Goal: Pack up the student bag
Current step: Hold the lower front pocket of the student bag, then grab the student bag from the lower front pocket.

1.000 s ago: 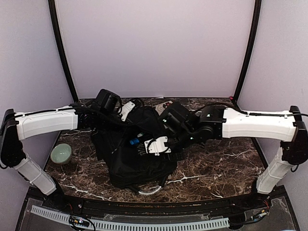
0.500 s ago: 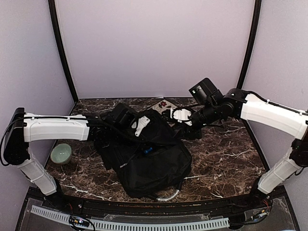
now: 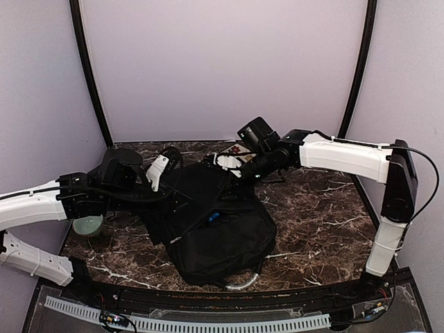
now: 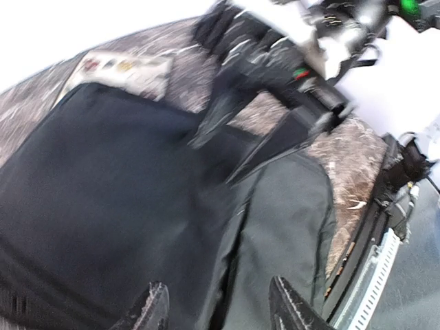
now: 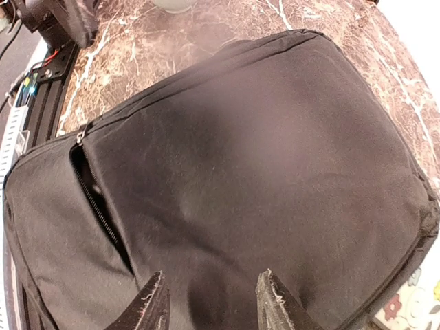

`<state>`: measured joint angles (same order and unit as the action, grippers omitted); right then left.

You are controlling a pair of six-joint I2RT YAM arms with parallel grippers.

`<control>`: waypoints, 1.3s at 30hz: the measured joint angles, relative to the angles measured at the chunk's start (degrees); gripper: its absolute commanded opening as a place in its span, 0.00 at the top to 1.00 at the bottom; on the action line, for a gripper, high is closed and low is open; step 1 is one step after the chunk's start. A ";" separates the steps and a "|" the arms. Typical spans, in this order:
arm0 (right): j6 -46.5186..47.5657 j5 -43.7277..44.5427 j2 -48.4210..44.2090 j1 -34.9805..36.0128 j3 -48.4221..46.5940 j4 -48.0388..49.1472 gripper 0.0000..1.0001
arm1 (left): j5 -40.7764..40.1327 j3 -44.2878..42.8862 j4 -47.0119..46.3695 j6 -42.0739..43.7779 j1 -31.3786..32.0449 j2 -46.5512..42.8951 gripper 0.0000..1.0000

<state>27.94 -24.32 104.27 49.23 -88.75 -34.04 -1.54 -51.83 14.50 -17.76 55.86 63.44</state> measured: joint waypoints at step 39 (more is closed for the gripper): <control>-3.56 5.16 5.05 0.17 6.27 11.34 0.59 | 15.06 25.24 -3.76 -36.57 -9.46 -10.38 0.60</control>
<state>24.38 -19.16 109.32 49.41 -82.48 -22.70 13.52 -26.59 10.74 -54.33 46.39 53.06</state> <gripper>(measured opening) 0.414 0.426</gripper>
